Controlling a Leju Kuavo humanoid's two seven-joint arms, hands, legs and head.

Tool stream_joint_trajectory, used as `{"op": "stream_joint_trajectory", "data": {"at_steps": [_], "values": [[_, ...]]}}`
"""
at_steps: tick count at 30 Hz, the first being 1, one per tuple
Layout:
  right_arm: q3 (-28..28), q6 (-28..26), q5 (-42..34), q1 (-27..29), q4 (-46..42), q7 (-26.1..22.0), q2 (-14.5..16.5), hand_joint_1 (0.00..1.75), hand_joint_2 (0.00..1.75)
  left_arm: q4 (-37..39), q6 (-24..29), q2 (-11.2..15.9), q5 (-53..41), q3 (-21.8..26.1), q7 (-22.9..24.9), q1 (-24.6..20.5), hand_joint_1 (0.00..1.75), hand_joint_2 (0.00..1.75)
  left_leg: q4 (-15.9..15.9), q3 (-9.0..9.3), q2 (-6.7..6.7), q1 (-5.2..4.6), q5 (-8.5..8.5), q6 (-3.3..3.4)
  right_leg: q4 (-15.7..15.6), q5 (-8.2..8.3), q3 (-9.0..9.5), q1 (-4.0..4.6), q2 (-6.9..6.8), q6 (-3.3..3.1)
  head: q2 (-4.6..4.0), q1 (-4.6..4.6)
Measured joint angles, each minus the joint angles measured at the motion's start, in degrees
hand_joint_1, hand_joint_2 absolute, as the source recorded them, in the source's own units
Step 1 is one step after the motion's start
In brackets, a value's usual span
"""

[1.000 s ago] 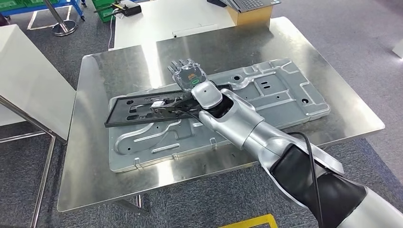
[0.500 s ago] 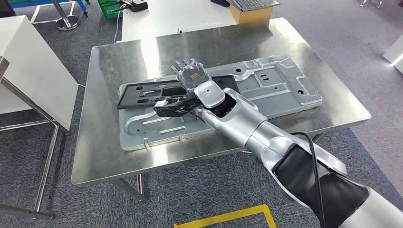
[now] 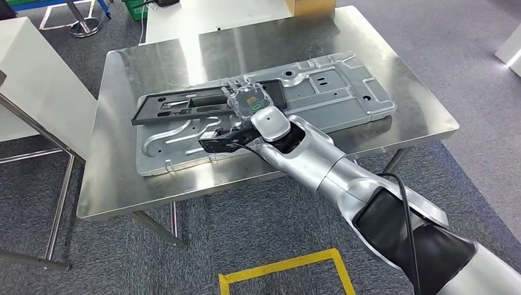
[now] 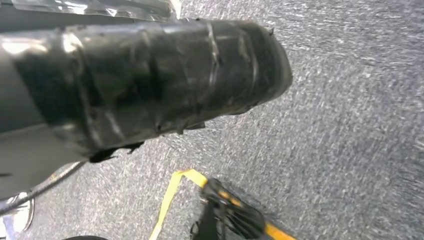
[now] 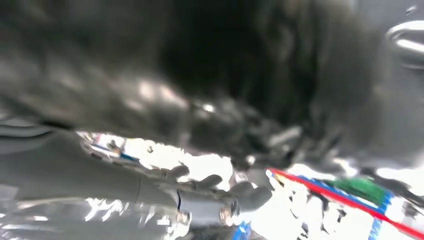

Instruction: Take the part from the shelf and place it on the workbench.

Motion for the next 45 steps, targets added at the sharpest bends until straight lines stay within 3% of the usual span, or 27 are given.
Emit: {"op": "stream_joint_trajectory", "data": {"at_steps": [2, 5, 7, 9, 10, 12, 14, 15, 16, 18, 20, 22, 24, 26, 28, 30, 31, 32, 33, 35, 36, 37, 39, 41, 42, 43, 45], "values": [[0.0, 0.1, 0.0, 0.1, -0.1, 0.0, -0.1, 0.0, 0.0, 0.0, 0.1, -0.1, 0.0, 0.0, 0.0, 0.0, 0.0, 0.0, -1.8, 3.05, -0.09, -0.42, 1.55, 1.2, 0.0, 0.79, -0.85, 0.57, 0.06, -0.17, 0.0, 0.0], [0.0, 0.3, 0.0, -0.2, -0.6, 0.1, -0.1, 0.0, 0.0, 0.0, 0.2, 0.2, 0.0, 0.0, 0.0, -0.3, 0.0, 0.0, -13.6, 11.63, -0.23, -2.19, 4.17, 4.66, -0.6, 2.05, -1.31, 1.16, 0.09, -0.31, 0.0, 0.06], [0.0, 0.4, 0.0, -0.4, -0.9, 0.1, -0.1, 0.0, 0.0, -0.1, 0.3, 0.6, 0.0, 0.0, 0.0, -0.4, 0.0, 0.0, -18.4, 14.09, -0.22, -2.86, 3.96, 5.71, -1.5, 3.25, -1.49, 0.94, 0.03, 0.01, 0.0, 0.06], [0.0, 0.5, 0.0, -0.3, -1.0, 0.1, -0.2, 0.0, 0.0, -0.1, 0.3, 0.7, 0.0, 0.0, 0.0, -0.5, 0.0, 0.0, -20.7, 14.48, -0.19, -2.77, 5.38, 5.68, -2.6, 4.35, -1.74, 0.77, 0.07, 0.35, 0.0, -0.01], [0.0, 0.6, 0.0, -0.3, -1.0, 0.1, -0.3, 0.0, 0.0, -0.1, 0.3, 0.6, 0.0, 0.0, 0.0, -0.4, 0.0, 0.0, -21.9, 14.57, -0.05, -2.62, 6.57, 5.58, -2.6, 4.02, -2.05, 0.91, 0.11, 0.46, 0.0, -0.03], [0.0, 0.6, 0.0, -0.3, -1.0, 0.1, -0.5, 0.0, 0.0, -0.1, 0.2, 0.4, -0.1, 0.1, 0.1, -0.4, 0.0, 0.0, -23.9, 14.44, 0.26, -2.13, 8.6, 5.16, 0.4, 0.24, -3.3, 1.33, 0.14, 0.6, 0.0, 0.08], [0.0, 0.7, 0.0, -0.3, -1.0, 0.2, -0.7, 0.0, 0.0, -0.1, 0.2, 0.1, -0.1, 0.1, 0.1, -0.5, 0.0, 0.0, -23.3, 12.91, 0.37, -2.02, 9.37, 4.65, 7.5, -4.82, -4.96, 1.43, 0.05, 0.82, 0.0, 0.2], [0.0, 0.8, 0.0, -0.3, -1.0, 0.2, -0.8, 0.0, 0.0, -0.1, 0.2, 0.0, -0.2, 0.1, 0.1, -0.5, 0.0, 0.0, -22.4, 11.86, 0.38, -1.99, 9.51, 4.39, 10.7, -5.8, -5.42, 1.4, -0.02, 0.95, 0.0, 0.22], [0.0, 0.8, 0.0, -0.3, -1.0, 0.2, -0.9, 0.0, 0.0, -0.1, 0.2, -0.1, -0.2, 0.1, 0.1, -0.5, 0.0, 0.0, -21.4, 10.67, 0.37, -1.94, 9.63, 4.21, 12.6, -5.47, -5.35, 1.35, -0.04, 1.09, 0.0, 0.2], [0.0, 0.8, 0.0, -0.2, -1.0, 0.2, -1.0, 0.0, 0.0, -0.1, 0.2, -0.2, -0.2, 0.1, 0.1, -0.5, 0.0, 0.0, -19.2, 8.13, 0.37, -1.75, 9.86, 3.85, 11.3, -2.42, -2.79, 1.21, -0.06, 1.51, 0.0, 0.22], [0.0, 0.8, 0.0, -0.2, -1.2, 0.2, -1.1, 0.0, 0.0, -0.1, 0.2, -0.2, -0.2, 0.1, 0.1, -0.5, 0.0, 0.0, -17.2, 5.81, 0.31, -1.7, 10.13, 3.36, 5.5, -2.27, 1.17, 1.21, 0.08, 1.9, 0.0, 0.2], [0.0, 0.8, 0.0, -0.1, -1.5, 0.2, -1.1, 0.0, 0.0, -0.1, 0.3, -0.1, -0.3, 0.1, 0.2, -0.4, 0.0, 0.0, -15.9, 4.39, 0.08, -1.88, 10.63, 3.02, 1.9, -3.72, 3.04, 1.37, 0.52, 1.37, 0.0, 0.18], [0.0, 0.9, 0.0, 0.2, -1.6, 0.2, -1.3, 0.0, 0.0, -0.1, 0.4, 0.1, -0.4, 0.1, 0.3, -0.2, 0.0, 0.0, -15.4, 3.6, -0.21, -1.91, 11.21, 3.02, 1.7, -3.36, 2.55, 1.28, 0.74, 0.51, 0.0, 0.22], [0.0, 1.0, 0.0, 0.5, -1.6, 0.3, -1.4, 0.0, 0.0, -0.1, 0.4, 0.2, -0.5, 0.1, 0.4, -0.1, 0.0, 0.0, -13.8, 2.38, -0.38, -1.67, 9.21, 2.44, 2.1, -2.72, 1.33, 1.01, 0.6, -0.23, 0.0, 0.13], [0.0, 1.0, 0.0, 0.5, -1.7, 0.3, -1.5, 0.0, 0.0, -0.1, 0.4, 0.1, -0.5, 0.1, 0.4, 0.0, 0.0, 0.0, -8.5, 0.85, -0.38, -1.17, 3.68, 1.35, 2.2, -1.7, -0.03, 0.95, 0.48, -0.85, 0.0, -0.1], [0.0, 1.0, 0.0, 0.4, -1.8, 0.3, -1.5, 0.0, 0.0, -0.1, 0.3, 0.0, -0.6, 0.1, 0.4, -0.1, 0.0, 0.0, -1.1, -0.22, -0.34, -0.82, -1.25, 0.9, 2.2, -0.55, -1.36, 1.1, 0.39, -0.92, 0.0, -0.22], [0.0, 1.0, 0.0, 0.4, -1.8, 0.3, -1.5, 0.0, 0.0, -0.1, 0.3, -0.1, -0.6, 0.1, 0.4, -0.1, 0.0, 0.0, 1.5, -0.09, -0.36, -0.81, -2.06, 1.07, 2.2, 0.05, -2.04, 1.24, 0.36, -0.9, 0.0, -0.23], [0.0, 1.1, 0.0, 0.4, -1.8, 0.3, -1.5, 0.0, 0.0, -0.1, 0.3, -0.1, -0.6, 0.1, 0.4, -0.2, 0.0, 0.0, 2.5, 0.86, -0.4, -0.94, -1.59, 1.5, 2.1, 0.62, -2.7, 1.44, 0.35, -0.87, 0.0, -0.26], [0.0, 1.1, 0.0, 0.5, -1.8, 0.3, -1.5, 0.0, 0.0, -0.1, 0.3, -0.1, -0.6, 0.1, 0.4, -0.2, 0.0, 0.0, 1.3, 2.83, -0.43, -1.23, -0.14, 2.21, 2.1, 1.18, -3.27, 1.71, 0.37, -0.84, 0.0, -0.26], [0.0, 1.1, 0.0, 0.5, -1.8, 0.3, -1.5, 0.0, 0.0, -0.1, 0.3, 0.0, -0.6, 0.1, 0.4, -0.3, 0.0, 0.0, -5.9, 9.02, -0.39, -2.37, 2.42, 4.2, 1.7, 2.24, -3.86, 2.08, 0.37, -0.82, 0.0, -0.21], [0.0, 1.1, 0.0, 0.4, -1.9, 0.3, -1.6, 0.0, 0.0, -0.1, 0.3, 0.2, -0.6, 0.1, 0.4, -0.4, 0.0, 0.0, -10.7, 12.34, -0.17, -2.95, 2.4, 5.05, 1.3, 2.87, -3.91, 2.11, 0.35, -0.74, 0.0, -0.18], [0.0, 1.1, 0.0, 0.3, -2.0, 0.3, -1.6, 0.0, 0.0, -0.1, 0.4, 0.4, -0.6, 0.1, 0.5, -0.6, 0.0, 0.0, -14.8, 14.82, 0.04, -3.42, 1.86, 5.44, 0.7, 3.64, -3.95, 1.93, 0.26, -0.59, 0.0, -0.16], [0.0, 1.4, 0.0, 0.1, -2.2, 0.3, -1.6, 0.0, 0.0, -0.1, 0.4, 0.8, -0.6, 0.1, 0.5, -0.9, 0.0, 0.0, -19.7, 16.73, 0.3, -4.01, 1.87, 5.25, -1.0, 5.59, -4.01, 1.33, 0.15, -0.19, 0.0, -0.21], [0.0, 1.6, 0.0, 0.1, -2.2, 0.3, -1.7, 0.0, 0.0, -0.1, 0.4, 0.9, -0.7, 0.1, 0.6, -0.9, 0.0, 0.0, -23.0, 17.04, 0.29, -3.88, 4.98, 5.26, -2.4, 6.32, -4.26, 1.37, 0.24, -0.1, 0.0, -0.42], [0.0, 1.7, 0.0, 0.1, -2.2, 0.2, -1.8, 0.0, 0.0, -0.1, 0.4, 0.8, -0.8, 0.1, 0.7, -1.0, 0.0, 0.0, -24.5, 16.99, 0.39, -3.62, 6.6, 5.67, -1.9, 4.96, -4.56, 1.56, 0.36, 0.01, 0.0, -0.48], [0.0, 1.7, 0.0, 0.0, -2.2, 0.2, -1.9, 0.0, 0.0, -0.1, 0.3, 0.7, -0.9, 0.1, 0.8, -1.0, 0.0, 0.0, -25.6, 16.76, 0.53, -3.24, 7.86, 5.92, -0.2, 2.54, -5.05, 1.77, 0.47, 0.2, 0.0, -0.55], [0.0, 1.7, 0.0, -0.1, -2.2, 0.2, -2.0, 0.0, 0.0, -0.1, 0.2, 0.4, -1.0, 0.1, 0.9, -1.0, 0.0, 0.0, -25.0, 14.84, 0.8, -2.64, 8.98, 5.85, 6.7, -3.22, -6.26, 1.48, 0.51, 1.08, 0.0, -0.49]]}}
